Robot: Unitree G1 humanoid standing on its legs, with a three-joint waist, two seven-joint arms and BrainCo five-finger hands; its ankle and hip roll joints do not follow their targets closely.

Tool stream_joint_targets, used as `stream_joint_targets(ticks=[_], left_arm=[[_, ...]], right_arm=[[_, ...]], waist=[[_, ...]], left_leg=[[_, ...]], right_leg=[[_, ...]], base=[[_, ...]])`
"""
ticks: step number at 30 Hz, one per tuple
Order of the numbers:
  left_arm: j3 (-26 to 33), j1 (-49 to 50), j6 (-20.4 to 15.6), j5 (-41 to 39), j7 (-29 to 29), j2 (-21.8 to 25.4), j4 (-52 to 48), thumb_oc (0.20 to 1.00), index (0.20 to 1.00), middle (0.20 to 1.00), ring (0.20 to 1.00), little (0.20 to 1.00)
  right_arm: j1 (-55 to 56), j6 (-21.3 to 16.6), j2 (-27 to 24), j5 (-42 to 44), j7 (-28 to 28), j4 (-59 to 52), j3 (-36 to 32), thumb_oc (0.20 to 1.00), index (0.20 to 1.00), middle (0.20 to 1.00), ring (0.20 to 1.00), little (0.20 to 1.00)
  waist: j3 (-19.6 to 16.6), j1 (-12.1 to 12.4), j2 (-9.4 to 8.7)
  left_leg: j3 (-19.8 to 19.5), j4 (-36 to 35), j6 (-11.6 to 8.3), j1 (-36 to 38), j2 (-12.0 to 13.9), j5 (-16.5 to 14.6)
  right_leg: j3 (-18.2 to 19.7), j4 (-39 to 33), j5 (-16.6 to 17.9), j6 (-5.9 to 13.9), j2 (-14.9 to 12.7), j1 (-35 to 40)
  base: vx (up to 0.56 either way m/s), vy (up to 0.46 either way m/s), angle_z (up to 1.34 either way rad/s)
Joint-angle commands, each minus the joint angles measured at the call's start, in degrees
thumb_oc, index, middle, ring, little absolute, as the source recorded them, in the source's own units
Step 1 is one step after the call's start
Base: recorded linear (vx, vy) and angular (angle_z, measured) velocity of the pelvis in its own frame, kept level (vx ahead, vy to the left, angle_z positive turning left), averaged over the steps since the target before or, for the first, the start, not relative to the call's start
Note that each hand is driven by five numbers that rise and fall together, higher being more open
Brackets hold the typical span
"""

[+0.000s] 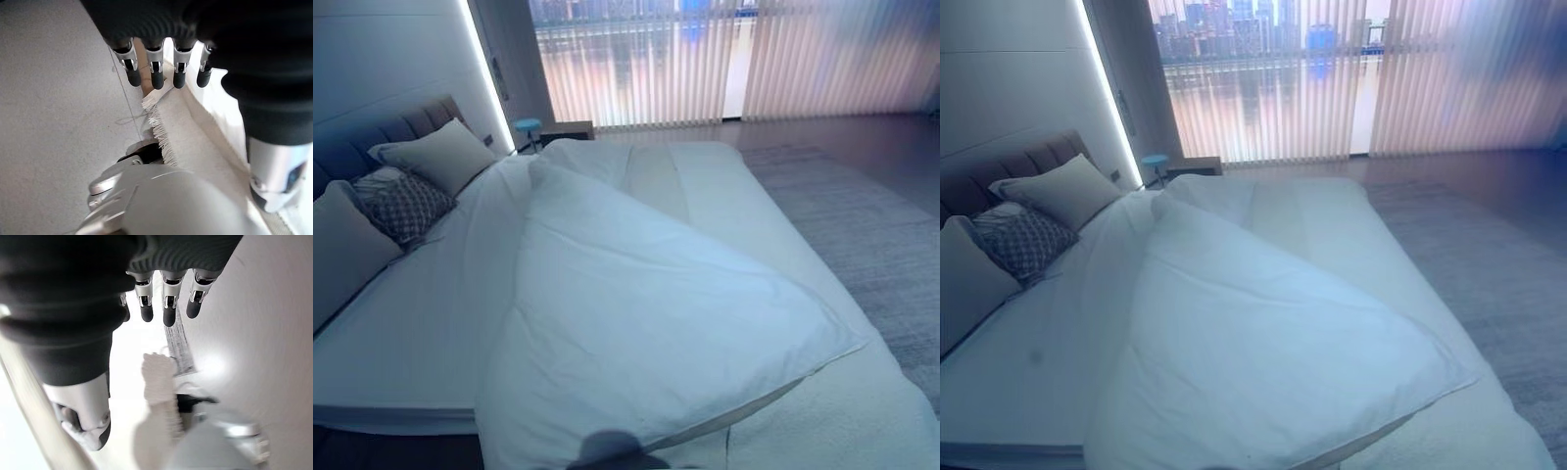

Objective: Make the bed

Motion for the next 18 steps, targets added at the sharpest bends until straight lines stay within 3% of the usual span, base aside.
stream_joint_targets(ticks=[1, 11, 18], left_arm=[[0.4, -3.9, -0.8, -2.9, 1.9, 0.6, 2.0, 1.0, 1.0, 1.0, 1.0, 1.0], [-4.9, -8.2, -1.5, -7.4, 4.5, -0.5, -0.3, 1.0, 1.0, 1.0, 1.0, 1.0], [-8.1, -9.5, -1.7, -9.4, 4.8, -1.5, -2.3, 1.0, 1.0, 1.0, 1.0, 1.0]], right_arm=[[-6.9, -3.3, 1.1, 10.7, -2.4, -0.4, -1.8, 1.0, 1.0, 1.0, 1.0, 1.0], [-20.9, -8.2, -6.2, 23.3, -10.2, -4.4, -6.0, 1.0, 1.0, 1.0, 1.0, 1.0], [-28.5, -9.5, -11.2, 23.1, -13.4, -5.3, -5.1, 1.0, 1.0, 1.0, 1.0, 1.0]], waist=[[3.8, -1.2, -2.65], [9.9, -1.1, 1.38], [12.6, -0.6, 4.21]], left_leg=[[3.4, 0.4, 2.55, -0.6, -6.6, -2.9], [3.6, 0.4, 2.07, -7.9, -7.0, -0.3], [3.0, 0.4, 1.58, -12.7, -7.2, 1.3]], right_leg=[[1.7, 0.5, -2.1, 6.84, -1.9, -0.2], [1.3, 2.1, -0.4, 7.05, -3.2, -8.3], [0.7, 2.8, 0.2, 6.96, -3.9, -13.1]], base=[[-0.06, 0.0, -0.07], [-0.09, 0.008, -0.01], [-0.02, -0.023, 0.06]])
